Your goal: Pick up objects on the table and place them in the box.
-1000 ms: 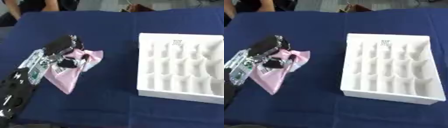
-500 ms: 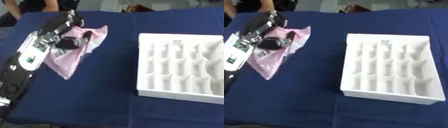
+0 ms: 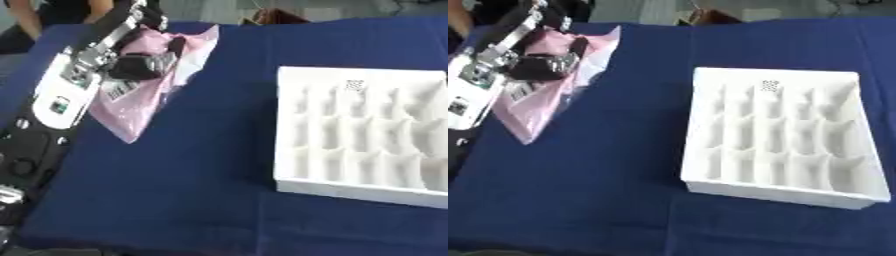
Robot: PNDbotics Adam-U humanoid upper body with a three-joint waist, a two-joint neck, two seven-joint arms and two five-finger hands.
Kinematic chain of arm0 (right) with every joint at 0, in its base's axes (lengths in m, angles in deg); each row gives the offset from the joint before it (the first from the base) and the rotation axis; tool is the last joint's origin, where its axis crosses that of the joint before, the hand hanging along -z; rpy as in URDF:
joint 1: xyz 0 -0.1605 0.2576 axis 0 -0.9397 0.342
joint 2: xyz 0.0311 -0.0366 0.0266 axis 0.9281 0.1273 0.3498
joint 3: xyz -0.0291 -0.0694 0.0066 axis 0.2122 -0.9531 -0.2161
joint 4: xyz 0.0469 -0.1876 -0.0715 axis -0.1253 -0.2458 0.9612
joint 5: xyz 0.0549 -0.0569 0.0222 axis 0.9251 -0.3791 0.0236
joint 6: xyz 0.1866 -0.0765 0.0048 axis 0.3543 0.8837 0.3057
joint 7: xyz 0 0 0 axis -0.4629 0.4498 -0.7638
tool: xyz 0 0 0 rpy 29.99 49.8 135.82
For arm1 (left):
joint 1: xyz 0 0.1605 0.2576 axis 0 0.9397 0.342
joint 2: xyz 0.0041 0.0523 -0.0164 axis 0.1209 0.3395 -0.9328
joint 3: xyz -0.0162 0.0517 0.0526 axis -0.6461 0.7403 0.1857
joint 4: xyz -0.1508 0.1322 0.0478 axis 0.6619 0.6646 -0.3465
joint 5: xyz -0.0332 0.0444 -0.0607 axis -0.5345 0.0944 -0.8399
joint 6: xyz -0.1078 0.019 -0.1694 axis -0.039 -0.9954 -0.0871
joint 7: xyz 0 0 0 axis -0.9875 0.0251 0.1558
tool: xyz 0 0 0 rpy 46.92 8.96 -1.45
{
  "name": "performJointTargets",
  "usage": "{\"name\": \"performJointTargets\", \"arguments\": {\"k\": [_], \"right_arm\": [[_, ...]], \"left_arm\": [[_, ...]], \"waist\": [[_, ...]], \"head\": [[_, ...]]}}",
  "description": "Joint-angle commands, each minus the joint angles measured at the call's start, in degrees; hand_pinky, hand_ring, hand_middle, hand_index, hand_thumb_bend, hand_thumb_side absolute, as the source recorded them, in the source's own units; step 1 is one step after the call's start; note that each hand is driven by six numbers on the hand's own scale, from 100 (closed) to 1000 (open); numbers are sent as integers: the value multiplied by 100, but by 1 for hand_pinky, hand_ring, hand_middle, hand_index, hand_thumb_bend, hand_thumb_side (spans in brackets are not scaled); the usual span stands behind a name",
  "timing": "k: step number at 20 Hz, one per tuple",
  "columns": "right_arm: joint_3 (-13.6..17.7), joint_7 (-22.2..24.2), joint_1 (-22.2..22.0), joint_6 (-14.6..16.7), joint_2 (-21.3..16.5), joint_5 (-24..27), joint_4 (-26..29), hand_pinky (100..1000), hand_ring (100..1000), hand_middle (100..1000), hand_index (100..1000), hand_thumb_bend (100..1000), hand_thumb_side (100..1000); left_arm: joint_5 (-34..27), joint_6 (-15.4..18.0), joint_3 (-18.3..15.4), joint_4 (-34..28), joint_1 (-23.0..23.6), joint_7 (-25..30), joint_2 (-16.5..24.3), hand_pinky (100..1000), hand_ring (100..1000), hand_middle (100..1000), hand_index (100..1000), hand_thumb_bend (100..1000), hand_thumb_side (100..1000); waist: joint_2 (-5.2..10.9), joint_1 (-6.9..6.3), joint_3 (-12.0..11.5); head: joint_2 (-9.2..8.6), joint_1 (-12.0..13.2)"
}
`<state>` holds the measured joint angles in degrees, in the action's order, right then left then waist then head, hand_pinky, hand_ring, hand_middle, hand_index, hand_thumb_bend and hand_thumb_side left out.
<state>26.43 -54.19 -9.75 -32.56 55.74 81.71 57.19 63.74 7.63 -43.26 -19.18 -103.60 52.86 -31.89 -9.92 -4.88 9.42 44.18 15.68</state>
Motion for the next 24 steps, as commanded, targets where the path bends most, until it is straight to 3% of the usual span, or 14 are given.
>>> {"name": "performJointTargets", "arguments": {"k": [1,12,19,24], "right_arm": [[16,8,26,-2,-128,-16,93,504,640,770,942,100,828],[9,16,8,-6,-133,-18,93,504,640,769,942,100,827],[-26,53,-2,-14,-138,-5,93,504,640,769,942,100,826],[-39,60,113,4,-94,27,93,506,641,769,942,100,827]], "left_arm": [[-55,3,-95,-118,-93,25,110,100,100,100,100,100,346],[-243,12,55,-154,-315,121,28,100,100,100,100,100,362],[-696,131,794,-387,-1334,728,-318,100,100,100,100,100,312],[-834,306,1374,-344,-2119,1273,-770,100,100,100,100,100,298]], "waist": [[106,16,-2],[136,10,6],[182,-9,68],[136,-24,258]], "head": [[-6,-62],[-6,-40],[-6,111],[-6,285]]}}
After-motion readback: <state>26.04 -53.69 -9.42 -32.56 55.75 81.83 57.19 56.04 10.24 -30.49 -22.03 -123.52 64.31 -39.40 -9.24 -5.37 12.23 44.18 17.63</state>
